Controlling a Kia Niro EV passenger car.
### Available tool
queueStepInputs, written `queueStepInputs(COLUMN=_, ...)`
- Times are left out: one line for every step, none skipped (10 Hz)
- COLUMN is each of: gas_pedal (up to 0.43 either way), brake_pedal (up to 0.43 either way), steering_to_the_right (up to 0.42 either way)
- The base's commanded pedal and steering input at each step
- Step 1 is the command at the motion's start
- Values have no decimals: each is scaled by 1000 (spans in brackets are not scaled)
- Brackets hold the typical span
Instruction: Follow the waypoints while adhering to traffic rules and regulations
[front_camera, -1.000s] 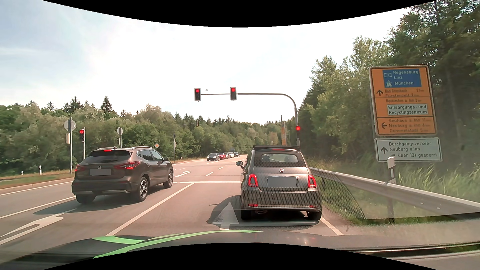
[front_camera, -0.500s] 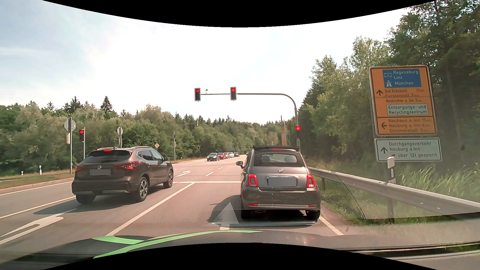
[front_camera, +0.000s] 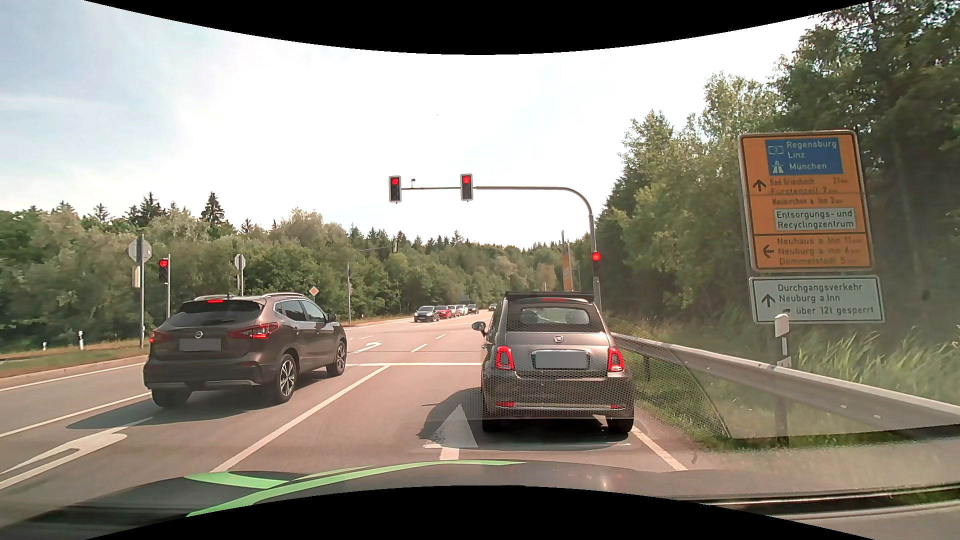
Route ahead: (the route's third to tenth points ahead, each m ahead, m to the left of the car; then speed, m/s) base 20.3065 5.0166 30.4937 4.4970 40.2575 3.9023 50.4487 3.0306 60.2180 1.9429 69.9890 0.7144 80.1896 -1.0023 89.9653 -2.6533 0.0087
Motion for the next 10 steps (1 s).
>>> queueStepInputs(gas_pedal=0, brake_pedal=213, steering_to_the_right=3)
queueStepInputs(gas_pedal=0, brake_pedal=213, steering_to_the_right=3)
queueStepInputs(gas_pedal=0, brake_pedal=207, steering_to_the_right=3)
queueStepInputs(gas_pedal=0, brake_pedal=207, steering_to_the_right=3)
queueStepInputs(gas_pedal=0, brake_pedal=213, steering_to_the_right=3)
queueStepInputs(gas_pedal=0, brake_pedal=207, steering_to_the_right=4)
queueStepInputs(gas_pedal=0, brake_pedal=213, steering_to_the_right=3)
queueStepInputs(gas_pedal=0, brake_pedal=213, steering_to_the_right=3)
queueStepInputs(gas_pedal=0, brake_pedal=213, steering_to_the_right=3)
queueStepInputs(gas_pedal=0, brake_pedal=207, steering_to_the_right=3)
